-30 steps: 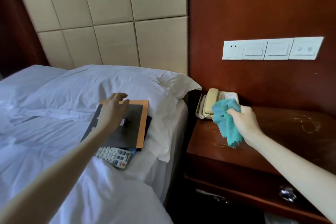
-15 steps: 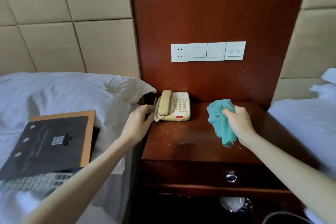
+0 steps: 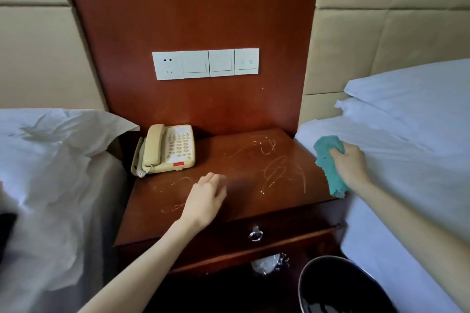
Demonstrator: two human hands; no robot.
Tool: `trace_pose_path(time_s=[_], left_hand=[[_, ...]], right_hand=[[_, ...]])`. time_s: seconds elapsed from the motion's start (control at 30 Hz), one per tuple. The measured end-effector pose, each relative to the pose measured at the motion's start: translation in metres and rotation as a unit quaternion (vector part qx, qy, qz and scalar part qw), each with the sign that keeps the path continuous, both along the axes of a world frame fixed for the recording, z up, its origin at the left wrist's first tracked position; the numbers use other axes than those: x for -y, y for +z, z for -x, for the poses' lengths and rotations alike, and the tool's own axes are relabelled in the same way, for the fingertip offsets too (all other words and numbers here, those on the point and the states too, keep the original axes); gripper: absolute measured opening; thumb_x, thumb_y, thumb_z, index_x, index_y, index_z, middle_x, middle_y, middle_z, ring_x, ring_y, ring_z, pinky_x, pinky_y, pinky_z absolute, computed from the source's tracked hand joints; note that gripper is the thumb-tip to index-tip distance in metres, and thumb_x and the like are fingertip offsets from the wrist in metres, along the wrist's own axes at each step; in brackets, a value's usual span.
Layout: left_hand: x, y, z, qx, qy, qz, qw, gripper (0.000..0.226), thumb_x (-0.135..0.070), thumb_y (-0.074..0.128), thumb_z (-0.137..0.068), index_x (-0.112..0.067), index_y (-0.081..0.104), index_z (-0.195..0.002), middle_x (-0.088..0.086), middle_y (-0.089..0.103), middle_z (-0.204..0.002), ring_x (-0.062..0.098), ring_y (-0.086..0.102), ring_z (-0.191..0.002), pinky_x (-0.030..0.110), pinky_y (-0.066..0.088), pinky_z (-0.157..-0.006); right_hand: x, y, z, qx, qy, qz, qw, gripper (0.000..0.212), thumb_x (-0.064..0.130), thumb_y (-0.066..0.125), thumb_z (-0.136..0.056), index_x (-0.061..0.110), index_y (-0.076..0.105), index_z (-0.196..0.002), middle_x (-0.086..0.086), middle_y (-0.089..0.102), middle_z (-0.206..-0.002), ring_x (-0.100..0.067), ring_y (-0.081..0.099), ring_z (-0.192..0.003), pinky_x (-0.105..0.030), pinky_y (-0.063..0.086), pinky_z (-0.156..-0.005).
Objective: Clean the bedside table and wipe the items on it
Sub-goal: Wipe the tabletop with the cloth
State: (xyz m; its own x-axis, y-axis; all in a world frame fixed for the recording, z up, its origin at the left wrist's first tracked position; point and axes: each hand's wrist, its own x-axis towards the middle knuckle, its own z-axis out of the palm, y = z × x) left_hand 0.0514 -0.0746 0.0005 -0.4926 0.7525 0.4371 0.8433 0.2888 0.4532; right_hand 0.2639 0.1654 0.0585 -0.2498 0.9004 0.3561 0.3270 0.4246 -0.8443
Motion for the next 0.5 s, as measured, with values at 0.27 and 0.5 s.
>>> trace_pose_path(time_s=[0.27, 0.5], left_hand=[[-0.031, -0.012, -0.015, 0.02, -0.045, 0.0, 0.999, 0.028, -0.015, 0.053, -0.092, -0.015, 0.057, -0.12, 0.001, 0.059, -0.116, 0.022, 0.054, -0.108, 0.036, 0.042, -0.096], [-0.031, -0.017, -0.007, 0.095, -0.041, -0.061, 0.993, 0.027, -0.001, 0.054, -0.089, -0.01, 0.062, -0.113, 0.0, 0.06, -0.111, 0.016, 0.058, -0.107, 0.031, 0.045, -0.097]], right_hand=[[-0.023, -0.055, -0.021, 0.181, 0.004, -0.024, 0.983, 0.019, 0.012, 0.054, -0.089, 0.004, 0.069, -0.098, -0.023, 0.071, -0.092, -0.038, 0.065, -0.087, -0.039, 0.049, -0.075], [-0.025, -0.088, 0.019, 0.388, 0.063, -0.15, 0.907, 0.045, 0.035, 0.037, -0.097, 0.023, 0.047, -0.139, 0.005, 0.037, -0.152, -0.013, 0.024, -0.144, -0.033, 0.015, -0.115]])
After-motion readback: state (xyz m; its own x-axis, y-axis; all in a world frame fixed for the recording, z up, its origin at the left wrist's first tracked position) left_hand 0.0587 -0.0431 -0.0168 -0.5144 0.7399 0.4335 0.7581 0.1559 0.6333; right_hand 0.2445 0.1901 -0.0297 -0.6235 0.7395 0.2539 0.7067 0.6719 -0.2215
